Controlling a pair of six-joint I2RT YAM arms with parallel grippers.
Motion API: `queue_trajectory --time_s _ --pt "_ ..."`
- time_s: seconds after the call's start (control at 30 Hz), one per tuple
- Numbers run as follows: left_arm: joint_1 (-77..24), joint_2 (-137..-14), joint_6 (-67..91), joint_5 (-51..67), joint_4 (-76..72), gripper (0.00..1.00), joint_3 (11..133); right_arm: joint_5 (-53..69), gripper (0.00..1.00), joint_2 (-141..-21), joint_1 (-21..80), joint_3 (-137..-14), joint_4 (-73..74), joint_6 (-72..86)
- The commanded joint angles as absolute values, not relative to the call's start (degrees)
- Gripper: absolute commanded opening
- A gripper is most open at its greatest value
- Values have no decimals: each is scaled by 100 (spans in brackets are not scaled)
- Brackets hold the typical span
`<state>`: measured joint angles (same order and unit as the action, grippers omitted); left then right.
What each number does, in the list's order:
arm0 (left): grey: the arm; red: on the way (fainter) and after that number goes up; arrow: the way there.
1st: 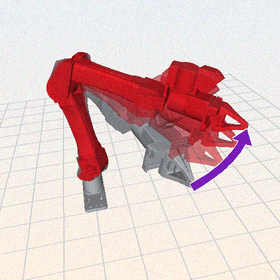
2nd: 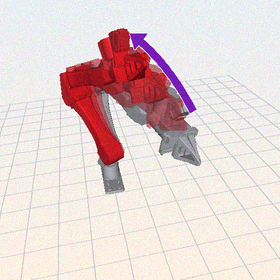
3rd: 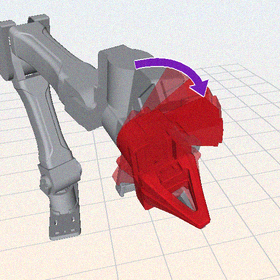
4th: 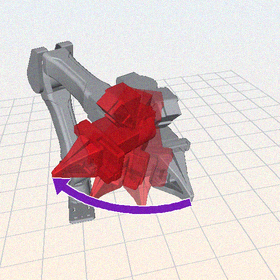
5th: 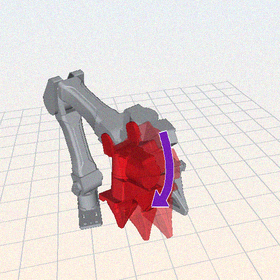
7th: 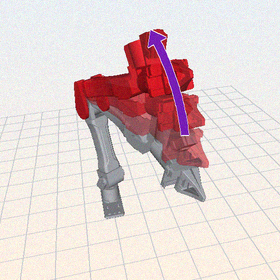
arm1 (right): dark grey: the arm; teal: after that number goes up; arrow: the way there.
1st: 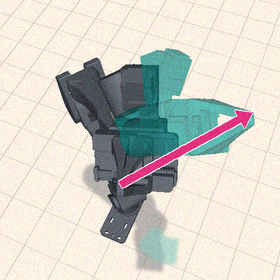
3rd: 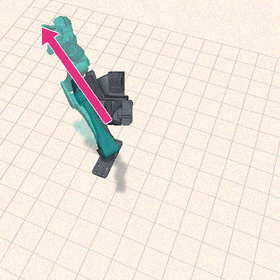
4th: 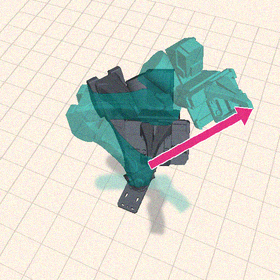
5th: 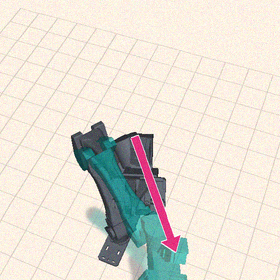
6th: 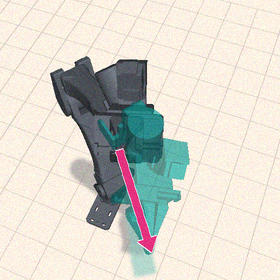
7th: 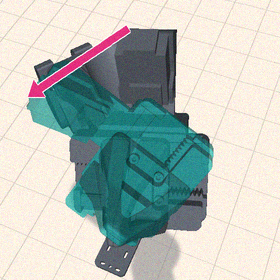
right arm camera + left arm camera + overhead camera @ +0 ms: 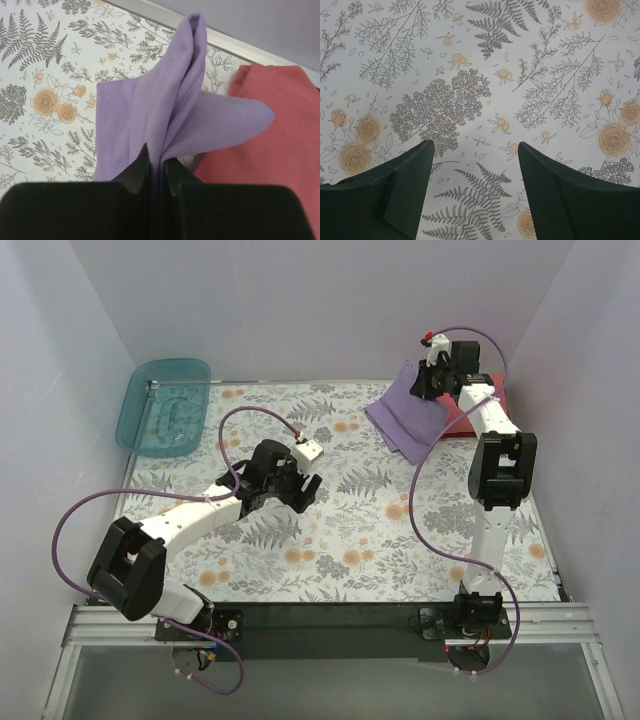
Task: Fold and stack the t-shirts
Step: Neatly place the folded tshirt to the corner
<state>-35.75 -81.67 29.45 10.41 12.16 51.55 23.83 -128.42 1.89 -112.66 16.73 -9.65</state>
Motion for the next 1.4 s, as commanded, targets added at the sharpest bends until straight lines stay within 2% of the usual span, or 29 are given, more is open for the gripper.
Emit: queue_trajectory --time_s 0.0,1.37 --pt "-3577 -7884 2979 1019 1152 67 5098 2268 1 -12613 246 -11759 1837 -1406" --pt "-3577 -7717 2479 695 800 71 4966 2039 1 -11962 202 -12639 1714 -738"
